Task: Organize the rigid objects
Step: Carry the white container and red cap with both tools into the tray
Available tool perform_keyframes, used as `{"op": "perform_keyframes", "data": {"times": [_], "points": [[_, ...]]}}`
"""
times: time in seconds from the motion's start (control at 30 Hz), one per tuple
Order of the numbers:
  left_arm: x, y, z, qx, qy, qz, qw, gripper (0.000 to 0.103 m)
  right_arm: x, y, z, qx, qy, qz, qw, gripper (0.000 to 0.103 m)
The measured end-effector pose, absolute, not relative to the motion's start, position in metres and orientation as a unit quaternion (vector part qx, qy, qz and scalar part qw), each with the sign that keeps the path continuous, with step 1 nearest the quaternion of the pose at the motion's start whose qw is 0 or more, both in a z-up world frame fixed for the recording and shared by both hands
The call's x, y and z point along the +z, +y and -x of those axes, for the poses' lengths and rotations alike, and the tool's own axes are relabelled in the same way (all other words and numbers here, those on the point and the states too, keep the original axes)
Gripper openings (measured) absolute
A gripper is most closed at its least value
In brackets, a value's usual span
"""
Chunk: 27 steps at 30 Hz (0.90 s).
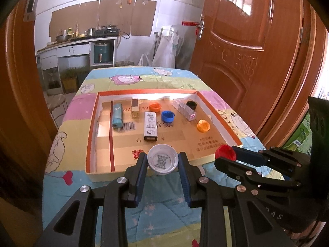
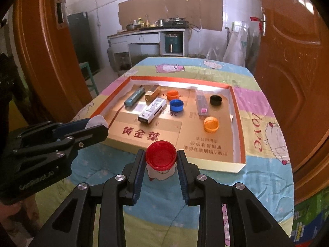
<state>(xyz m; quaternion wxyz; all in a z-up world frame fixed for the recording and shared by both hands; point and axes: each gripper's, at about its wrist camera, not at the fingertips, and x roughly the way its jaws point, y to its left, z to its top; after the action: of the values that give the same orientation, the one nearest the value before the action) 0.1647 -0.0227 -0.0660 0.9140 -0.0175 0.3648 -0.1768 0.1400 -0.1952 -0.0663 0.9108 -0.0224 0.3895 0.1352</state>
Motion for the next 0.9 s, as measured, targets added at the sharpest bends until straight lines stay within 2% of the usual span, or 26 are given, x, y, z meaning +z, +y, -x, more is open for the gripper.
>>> {"op": "perform_keyframes", "data": {"times": [0.9], "points": [[-0.06, -0.015, -0.208, -0.16, 0.366, 0.041, 0.916, 0.031, -0.059, -0.201, -0.18, 0.133, 0.384, 0.02, 0.913, 0.031]]}}
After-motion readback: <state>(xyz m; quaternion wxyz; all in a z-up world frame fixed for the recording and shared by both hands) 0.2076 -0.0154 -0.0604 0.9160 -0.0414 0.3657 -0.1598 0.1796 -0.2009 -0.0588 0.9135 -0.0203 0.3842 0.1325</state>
